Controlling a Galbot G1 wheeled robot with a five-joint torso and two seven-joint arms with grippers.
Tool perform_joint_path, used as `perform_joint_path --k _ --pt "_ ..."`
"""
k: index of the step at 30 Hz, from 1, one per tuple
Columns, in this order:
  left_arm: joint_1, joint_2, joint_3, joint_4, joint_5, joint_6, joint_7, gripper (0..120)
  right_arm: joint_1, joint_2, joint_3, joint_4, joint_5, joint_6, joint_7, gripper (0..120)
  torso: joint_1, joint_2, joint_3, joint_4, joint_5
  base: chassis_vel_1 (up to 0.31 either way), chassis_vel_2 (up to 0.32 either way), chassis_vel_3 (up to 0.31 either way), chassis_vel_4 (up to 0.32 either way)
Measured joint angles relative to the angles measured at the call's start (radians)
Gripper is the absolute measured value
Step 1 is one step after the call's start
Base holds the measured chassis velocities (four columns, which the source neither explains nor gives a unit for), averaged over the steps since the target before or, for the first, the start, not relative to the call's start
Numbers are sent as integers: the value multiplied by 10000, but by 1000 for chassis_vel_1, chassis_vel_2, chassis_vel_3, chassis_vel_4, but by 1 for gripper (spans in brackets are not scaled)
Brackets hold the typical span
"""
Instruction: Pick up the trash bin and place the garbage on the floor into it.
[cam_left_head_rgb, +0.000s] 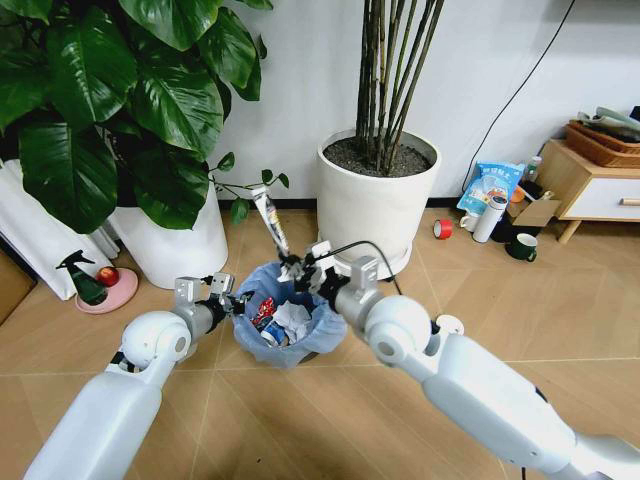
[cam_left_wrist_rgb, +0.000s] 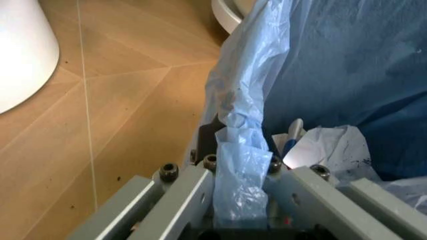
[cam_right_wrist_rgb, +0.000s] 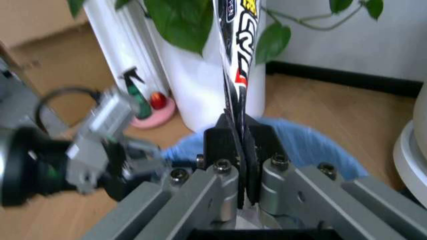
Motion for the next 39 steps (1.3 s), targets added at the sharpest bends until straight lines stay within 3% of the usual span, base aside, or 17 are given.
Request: perform_joint_path --k 4,6,21,26,29,30,34,39 --pt "-86 9 23 83 -1 0 46 0 -90 -32 -147 -74 -170 -80 38 8 0 0 0 0 0 0 0 0 0" --pt "-162 -10 52 152 0 0 65 0 -252 -62 -251 -73 -297 -111 127 20 0 0 0 -1 0 0 0 0 0" --pt "-42 28 -104 30 35 0 107 0 -562 -12 -110 -97 -422 -97 361 70 0 1 0 1 0 0 0 0 0" --pt "115 87 -244 -122 31 0 64 0 -782 -7 628 -13 -464 -98 579 88 0 1 -1 2 1 0 0 0 0" --pt "264 142 -332 -232 29 0 55 0 -1214 -235 1721 -188 -465 -151 790 98 0 1 0 2 2 0 0 0 0" --pt "264 142 -332 -232 29 0 55 0 -1214 -235 1721 -188 -465 -151 790 98 0 1 0 2 2 0 0 0 0" --pt "295 187 -378 -306 21 0 52 0 -1700 -422 3437 -1490 -580 -185 893 100 0 1 -1 -3 3 0 0 0 0" --pt "284 238 -371 -402 -22 0 26 0 -1755 -401 4368 -3126 -115 -566 1069 100 0 1 0 0 4 0 0 0 0"
